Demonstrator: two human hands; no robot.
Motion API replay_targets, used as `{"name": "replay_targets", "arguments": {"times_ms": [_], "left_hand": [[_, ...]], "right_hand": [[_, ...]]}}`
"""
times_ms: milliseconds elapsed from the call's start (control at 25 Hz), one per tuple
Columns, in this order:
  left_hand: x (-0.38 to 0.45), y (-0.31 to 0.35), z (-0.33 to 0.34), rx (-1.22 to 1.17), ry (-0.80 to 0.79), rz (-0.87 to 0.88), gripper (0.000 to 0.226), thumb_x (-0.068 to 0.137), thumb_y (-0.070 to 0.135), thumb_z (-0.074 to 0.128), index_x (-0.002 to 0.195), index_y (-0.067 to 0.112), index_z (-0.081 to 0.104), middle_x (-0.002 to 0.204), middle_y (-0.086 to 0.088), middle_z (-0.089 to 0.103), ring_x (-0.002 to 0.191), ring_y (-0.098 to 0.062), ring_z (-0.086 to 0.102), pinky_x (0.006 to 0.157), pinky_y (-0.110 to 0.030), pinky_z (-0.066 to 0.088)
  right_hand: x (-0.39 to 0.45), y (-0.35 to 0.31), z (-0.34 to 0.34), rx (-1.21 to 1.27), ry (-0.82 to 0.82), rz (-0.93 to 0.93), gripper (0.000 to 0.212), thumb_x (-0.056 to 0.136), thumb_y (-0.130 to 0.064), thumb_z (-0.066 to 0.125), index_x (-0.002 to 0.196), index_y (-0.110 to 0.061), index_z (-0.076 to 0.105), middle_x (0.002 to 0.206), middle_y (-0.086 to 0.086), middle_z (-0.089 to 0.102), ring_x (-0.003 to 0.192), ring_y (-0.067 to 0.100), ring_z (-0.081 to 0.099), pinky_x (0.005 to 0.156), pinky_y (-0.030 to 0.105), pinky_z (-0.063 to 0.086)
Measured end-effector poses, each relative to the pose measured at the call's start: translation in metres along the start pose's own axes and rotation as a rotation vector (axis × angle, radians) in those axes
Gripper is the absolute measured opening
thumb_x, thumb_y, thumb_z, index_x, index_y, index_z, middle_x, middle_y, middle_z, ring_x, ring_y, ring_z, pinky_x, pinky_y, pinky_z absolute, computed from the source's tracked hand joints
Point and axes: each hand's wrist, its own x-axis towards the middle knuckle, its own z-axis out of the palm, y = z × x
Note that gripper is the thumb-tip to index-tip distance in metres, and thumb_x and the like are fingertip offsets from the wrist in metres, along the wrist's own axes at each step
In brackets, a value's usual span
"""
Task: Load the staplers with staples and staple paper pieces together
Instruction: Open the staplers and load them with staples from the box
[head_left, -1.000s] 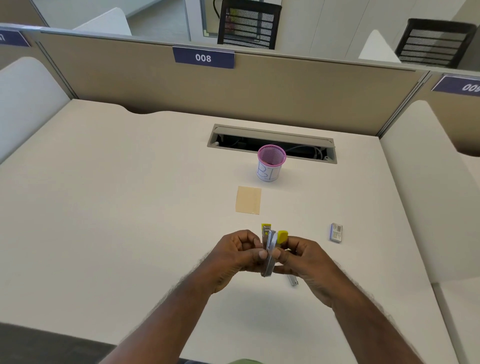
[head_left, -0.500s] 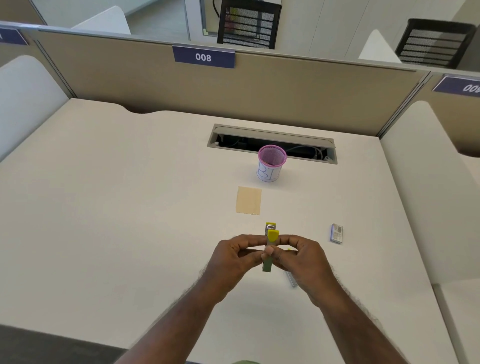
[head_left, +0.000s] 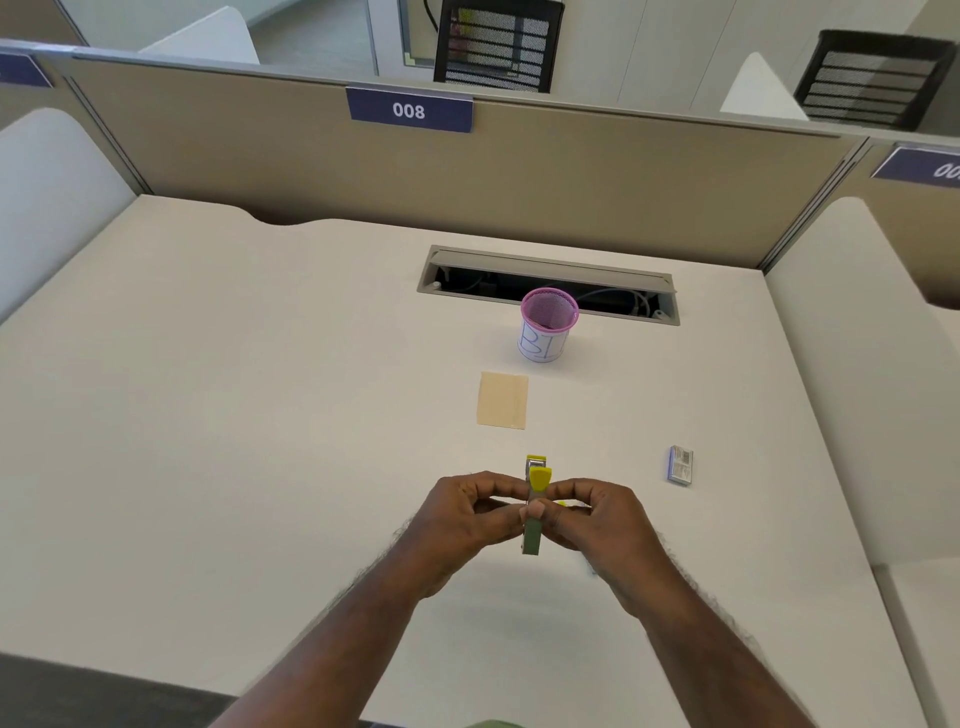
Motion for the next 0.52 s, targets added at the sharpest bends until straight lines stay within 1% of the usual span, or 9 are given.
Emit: {"name": "replay_targets", "arguments": {"times_ms": [80, 200, 280, 400, 520], "left_hand": [[0.001, -0.002, -0.001, 0.019, 0.066, -0.011, 0.019, 0.083, 0.013, 0.076, 0.101, 0.008, 0.074, 0.096, -0.017, 0.076, 0.097, -0.032, 0.072, 0.09, -0.039, 0.057], [0.004, -0.007, -0.002, 0.042, 0.138, -0.023, 0.013, 0.084, 0.011, 0.073, 0.097, 0.01, 0.074, 0.091, -0.017, 0.076, 0.094, -0.033, 0.072, 0.091, -0.045, 0.057], [0.005, -0.009, -0.002, 0.04, 0.137, -0.027, 0.012, 0.084, 0.012, 0.072, 0.096, 0.011, 0.074, 0.089, -0.017, 0.076, 0.092, -0.033, 0.072, 0.089, -0.043, 0.058], [0.008, -0.008, -0.004, 0.014, 0.125, -0.04, 0.009, 0.083, 0.013, 0.073, 0.092, 0.012, 0.075, 0.084, -0.013, 0.076, 0.086, -0.027, 0.074, 0.081, -0.033, 0.06], [0.012, -0.008, -0.01, -0.001, 0.113, -0.042, 0.008, 0.082, 0.015, 0.075, 0.089, 0.012, 0.075, 0.084, -0.014, 0.076, 0.083, -0.023, 0.073, 0.082, -0.032, 0.06]], "right_hand": [[0.003, 0.0, 0.001, 0.019, -0.046, 0.004, 0.043, 0.053, -0.05, 0.085, 0.089, -0.028, 0.077, 0.082, 0.007, 0.079, 0.084, 0.021, 0.077, 0.091, 0.043, 0.058], [0.005, 0.0, 0.0, 0.031, -0.125, 0.012, 0.043, 0.058, -0.046, 0.086, 0.095, -0.027, 0.077, 0.088, 0.008, 0.079, 0.089, 0.022, 0.076, 0.09, 0.038, 0.058], [0.006, 0.001, -0.001, 0.02, -0.125, 0.016, 0.04, 0.06, -0.045, 0.085, 0.094, -0.027, 0.077, 0.088, 0.008, 0.079, 0.089, 0.022, 0.076, 0.088, 0.036, 0.059], [0.009, 0.001, 0.001, 0.015, -0.09, 0.015, 0.034, 0.061, -0.041, 0.084, 0.091, -0.026, 0.078, 0.085, 0.009, 0.079, 0.087, 0.022, 0.077, 0.085, 0.035, 0.06], [0.013, 0.0, 0.006, 0.001, -0.062, 0.018, 0.035, 0.059, -0.042, 0.083, 0.088, -0.023, 0.078, 0.084, 0.008, 0.079, 0.085, 0.022, 0.077, 0.083, 0.033, 0.061]]}}
